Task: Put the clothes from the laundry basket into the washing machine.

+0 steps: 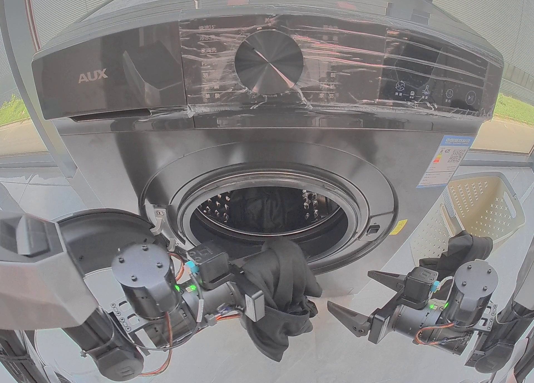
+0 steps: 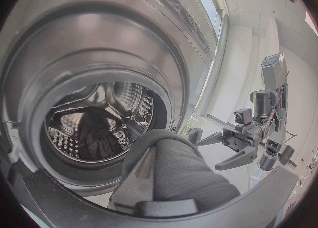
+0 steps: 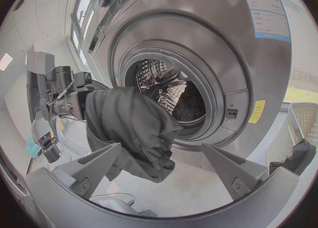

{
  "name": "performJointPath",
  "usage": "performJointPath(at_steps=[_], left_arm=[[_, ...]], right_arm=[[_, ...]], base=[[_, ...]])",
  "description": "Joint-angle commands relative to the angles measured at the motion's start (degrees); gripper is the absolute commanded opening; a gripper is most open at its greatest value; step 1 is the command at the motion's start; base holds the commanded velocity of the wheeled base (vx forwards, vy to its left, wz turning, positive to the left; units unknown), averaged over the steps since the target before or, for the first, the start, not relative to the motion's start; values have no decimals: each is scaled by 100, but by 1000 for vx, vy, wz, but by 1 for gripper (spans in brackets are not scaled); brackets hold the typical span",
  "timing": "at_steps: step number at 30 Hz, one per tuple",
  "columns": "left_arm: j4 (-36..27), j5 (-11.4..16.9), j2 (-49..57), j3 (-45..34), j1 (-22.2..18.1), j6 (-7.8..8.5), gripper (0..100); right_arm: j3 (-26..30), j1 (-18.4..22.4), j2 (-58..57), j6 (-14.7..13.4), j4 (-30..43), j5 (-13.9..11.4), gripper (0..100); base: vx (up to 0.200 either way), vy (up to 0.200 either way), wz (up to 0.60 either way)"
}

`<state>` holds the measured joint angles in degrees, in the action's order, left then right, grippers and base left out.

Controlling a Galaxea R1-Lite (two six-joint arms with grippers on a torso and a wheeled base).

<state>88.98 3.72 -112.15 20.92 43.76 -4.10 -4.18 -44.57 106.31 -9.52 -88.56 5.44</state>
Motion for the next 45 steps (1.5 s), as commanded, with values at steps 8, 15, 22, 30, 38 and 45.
performJointPath(at_steps=[8, 15, 22, 30, 38, 45], left_arm=[[-82, -231, -1687, 1749, -518, -47, 0], [-249, -583, -2399, 2962, -843, -65, 0], [-1032, -583, -2882, 4131, -1089, -65, 0], [-1700, -653, -3559, 5528, -1124, -100, 0], [-2341, -890, -4095, 6908, -1204, -127, 0], [-2895, -1418, -4420, 8244, -1432, -135, 0]], right_arm=[[23, -351, -102, 3, -3, 36, 100], [14, -351, -93, 3, -3, 28, 100], [49, -368, -58, 3, -3, 28, 100], [49, -386, -41, 3, -3, 28, 100], [49, -386, -49, 3, -3, 36, 100], [49, -395, -49, 3, -3, 36, 100]], base=[[0, 0, 0], [0, 0, 0], [0, 0, 0], [0, 0, 0], [0, 0, 0], [0, 0, 0]])
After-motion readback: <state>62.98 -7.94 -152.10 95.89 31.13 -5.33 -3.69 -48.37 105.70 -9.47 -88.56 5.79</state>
